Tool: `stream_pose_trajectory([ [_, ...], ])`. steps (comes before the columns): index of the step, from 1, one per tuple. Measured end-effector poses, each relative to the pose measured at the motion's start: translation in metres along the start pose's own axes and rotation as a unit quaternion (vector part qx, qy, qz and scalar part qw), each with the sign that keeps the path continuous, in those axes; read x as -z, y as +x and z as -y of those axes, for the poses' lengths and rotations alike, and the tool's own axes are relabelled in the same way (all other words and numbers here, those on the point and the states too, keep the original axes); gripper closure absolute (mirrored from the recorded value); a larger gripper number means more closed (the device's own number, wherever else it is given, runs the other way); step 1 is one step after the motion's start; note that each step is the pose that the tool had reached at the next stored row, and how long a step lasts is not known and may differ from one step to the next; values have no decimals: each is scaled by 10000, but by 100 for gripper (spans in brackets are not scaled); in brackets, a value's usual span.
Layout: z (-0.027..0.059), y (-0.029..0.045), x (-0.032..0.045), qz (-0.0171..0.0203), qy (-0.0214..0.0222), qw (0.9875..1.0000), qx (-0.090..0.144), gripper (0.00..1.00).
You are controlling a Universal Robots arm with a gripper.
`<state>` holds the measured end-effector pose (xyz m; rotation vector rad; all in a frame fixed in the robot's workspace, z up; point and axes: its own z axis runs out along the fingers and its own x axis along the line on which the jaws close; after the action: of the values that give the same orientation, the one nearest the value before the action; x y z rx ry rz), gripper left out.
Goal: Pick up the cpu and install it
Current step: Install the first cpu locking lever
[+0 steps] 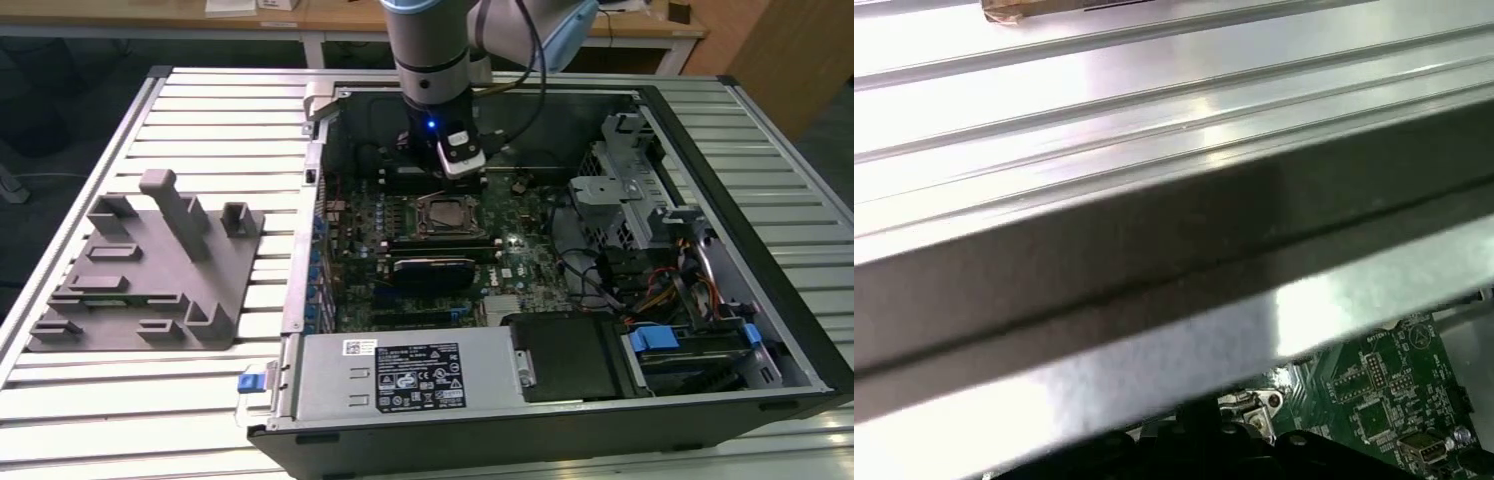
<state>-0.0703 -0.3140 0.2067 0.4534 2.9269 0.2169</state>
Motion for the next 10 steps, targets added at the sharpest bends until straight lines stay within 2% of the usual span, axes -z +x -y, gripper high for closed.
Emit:
stream_pose_trajectory([
  [5, -13, 6, -33, 8, 9, 10000, -22, 89],
  [10, -13, 6, -35, 9, 12, 10000, -25, 89],
])
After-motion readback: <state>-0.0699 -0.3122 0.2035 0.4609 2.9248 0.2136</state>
